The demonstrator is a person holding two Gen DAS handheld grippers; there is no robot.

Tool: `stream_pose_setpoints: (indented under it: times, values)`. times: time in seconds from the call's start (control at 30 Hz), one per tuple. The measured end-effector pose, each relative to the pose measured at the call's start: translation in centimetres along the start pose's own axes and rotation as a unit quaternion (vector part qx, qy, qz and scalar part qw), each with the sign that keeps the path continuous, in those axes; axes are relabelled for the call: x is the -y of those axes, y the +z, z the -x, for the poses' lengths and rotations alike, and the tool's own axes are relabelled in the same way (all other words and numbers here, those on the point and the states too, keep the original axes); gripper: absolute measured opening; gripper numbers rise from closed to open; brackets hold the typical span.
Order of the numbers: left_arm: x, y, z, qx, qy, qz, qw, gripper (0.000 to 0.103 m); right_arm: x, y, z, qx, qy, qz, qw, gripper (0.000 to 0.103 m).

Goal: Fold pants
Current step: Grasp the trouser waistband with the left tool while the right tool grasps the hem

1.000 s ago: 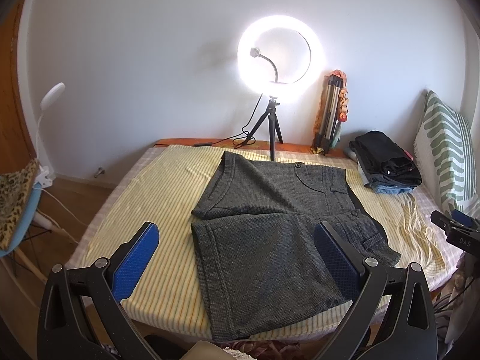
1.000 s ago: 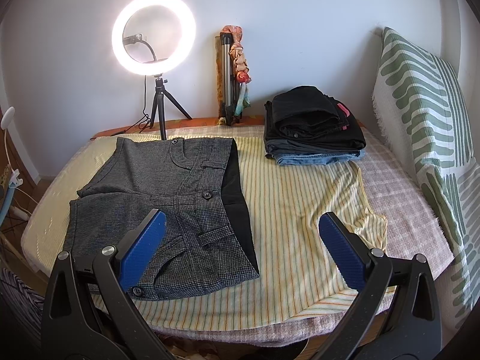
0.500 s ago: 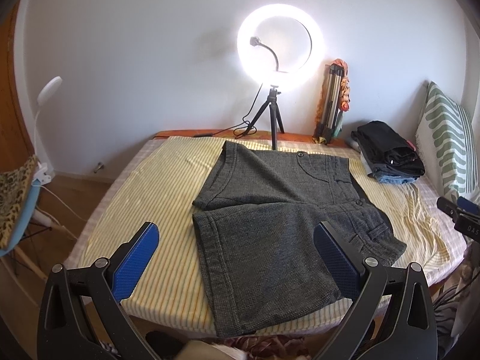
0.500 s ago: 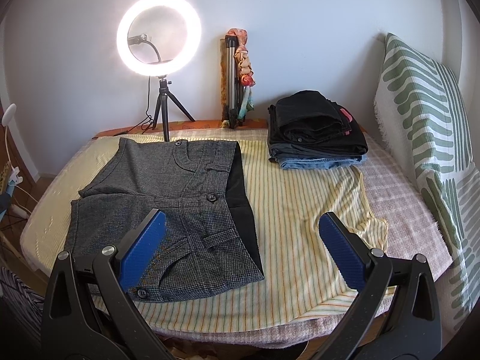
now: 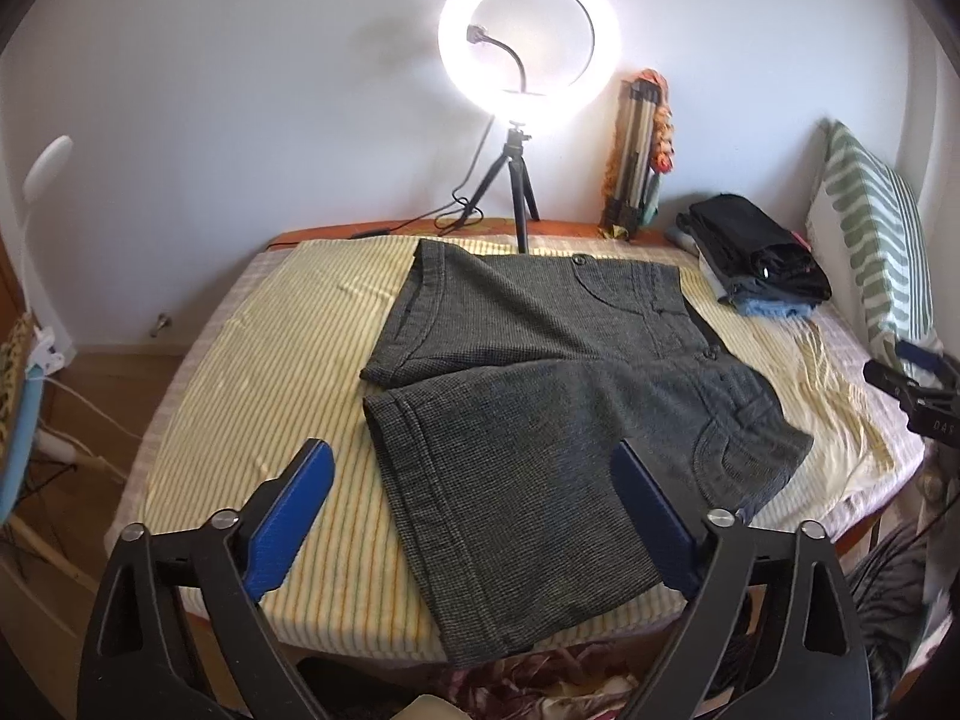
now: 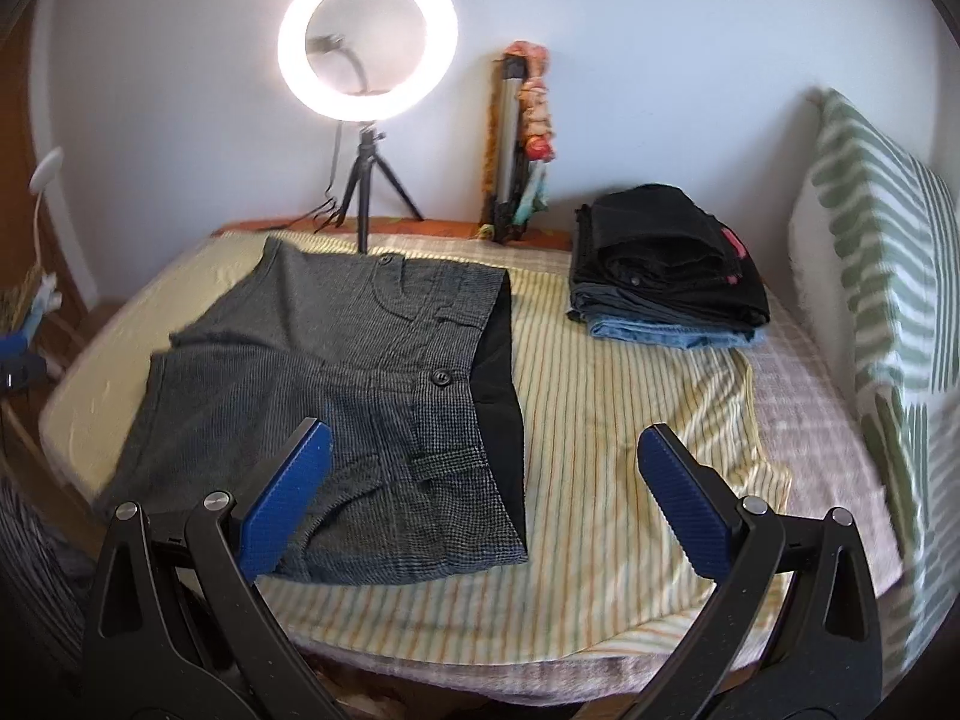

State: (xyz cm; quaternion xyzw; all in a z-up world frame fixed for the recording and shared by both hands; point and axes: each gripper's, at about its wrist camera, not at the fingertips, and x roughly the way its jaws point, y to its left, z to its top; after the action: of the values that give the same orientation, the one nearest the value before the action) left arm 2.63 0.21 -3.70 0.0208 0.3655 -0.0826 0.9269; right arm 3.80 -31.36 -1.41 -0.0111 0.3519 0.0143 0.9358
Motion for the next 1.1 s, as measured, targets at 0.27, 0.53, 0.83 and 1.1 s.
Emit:
stream_pose_setpoints:
  times: [0.27,0.53,0.83,1.1]
  values:
    - [1.0,-2.7,-2.5,-0.073,-0.062,-0.066,0.9933,0.066,-1.1,-1.4,-2.4,-0.047,0.086,0.101,0.990,0.102]
    - [2.9,-5.4,-3.7,-0.131,-0.126,-0.128,0.9750,0.059,-5.6,-3.1,-4.5,-0.136,0.143,0.230,0.953,0.088]
    - [4.4,-8.2,-5.0,-0.166,-0.131,-0.188,0.9592,0.056,-8.7,-7.3,-7.8,-0.186,0.119,0.397,0.891,0.077]
    - [4.6,-9.0,-6.3,-0.175,-0.119,-0.219,0.9524,0.046,-9.2,-8.9,-9.3,-0.175,0.082,0.449,0.872,0.064]
